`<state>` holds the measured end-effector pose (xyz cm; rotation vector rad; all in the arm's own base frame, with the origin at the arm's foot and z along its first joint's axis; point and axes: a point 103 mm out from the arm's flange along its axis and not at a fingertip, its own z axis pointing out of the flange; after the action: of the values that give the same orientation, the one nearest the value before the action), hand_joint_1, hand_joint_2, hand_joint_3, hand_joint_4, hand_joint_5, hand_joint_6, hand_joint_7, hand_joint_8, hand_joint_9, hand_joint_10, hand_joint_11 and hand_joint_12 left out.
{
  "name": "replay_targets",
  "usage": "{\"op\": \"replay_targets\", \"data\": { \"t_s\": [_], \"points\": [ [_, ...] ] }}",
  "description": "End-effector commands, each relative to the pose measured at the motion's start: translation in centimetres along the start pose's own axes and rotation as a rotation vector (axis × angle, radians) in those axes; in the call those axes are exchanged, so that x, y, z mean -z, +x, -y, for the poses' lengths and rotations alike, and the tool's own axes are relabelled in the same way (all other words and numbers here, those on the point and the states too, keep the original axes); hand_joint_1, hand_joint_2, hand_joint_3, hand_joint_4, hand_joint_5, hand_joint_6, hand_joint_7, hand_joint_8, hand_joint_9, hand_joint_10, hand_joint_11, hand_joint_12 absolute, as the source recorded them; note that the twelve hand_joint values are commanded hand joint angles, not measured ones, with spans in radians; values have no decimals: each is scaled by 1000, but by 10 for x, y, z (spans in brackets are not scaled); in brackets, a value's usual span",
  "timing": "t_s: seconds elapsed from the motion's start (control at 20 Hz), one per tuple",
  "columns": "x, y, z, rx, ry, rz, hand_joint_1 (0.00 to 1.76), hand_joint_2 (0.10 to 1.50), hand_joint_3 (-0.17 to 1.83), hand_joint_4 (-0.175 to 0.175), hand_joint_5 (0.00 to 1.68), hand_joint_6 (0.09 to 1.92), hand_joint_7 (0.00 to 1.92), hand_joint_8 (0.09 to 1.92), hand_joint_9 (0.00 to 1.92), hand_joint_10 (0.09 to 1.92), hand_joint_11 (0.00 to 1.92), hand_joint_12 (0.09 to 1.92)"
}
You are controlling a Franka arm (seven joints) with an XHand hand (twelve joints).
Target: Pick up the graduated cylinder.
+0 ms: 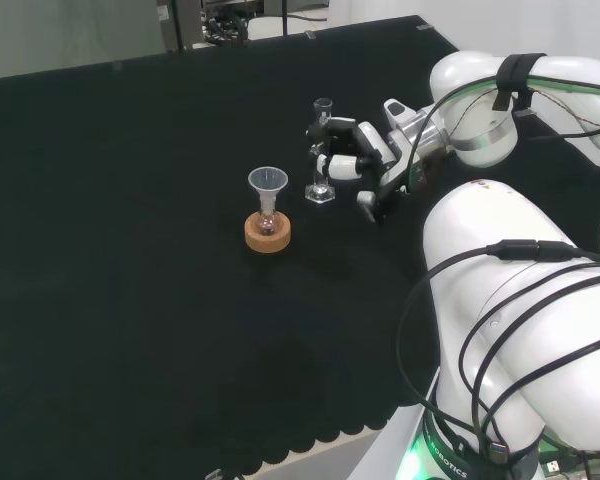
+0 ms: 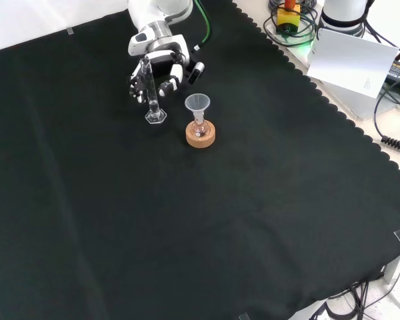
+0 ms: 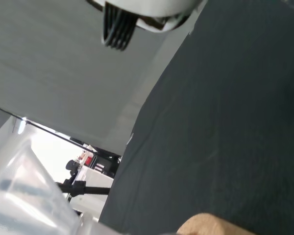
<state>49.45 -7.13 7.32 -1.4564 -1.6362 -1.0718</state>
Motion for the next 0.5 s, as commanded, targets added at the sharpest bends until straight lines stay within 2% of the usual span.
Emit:
{"op": "replay_targets", "data": {
  "t_s": [0.05, 0.5],
  "points": [
    [4, -2, 0, -4, -12, -21, 1096, 696, 714, -19, 758, 712, 656, 631, 928, 396, 736, 1140],
    [8, -2, 2, 7, 1, -59, 1092, 667, 700, -29, 701, 691, 629, 619, 905, 385, 713, 1137]
  ]
}}
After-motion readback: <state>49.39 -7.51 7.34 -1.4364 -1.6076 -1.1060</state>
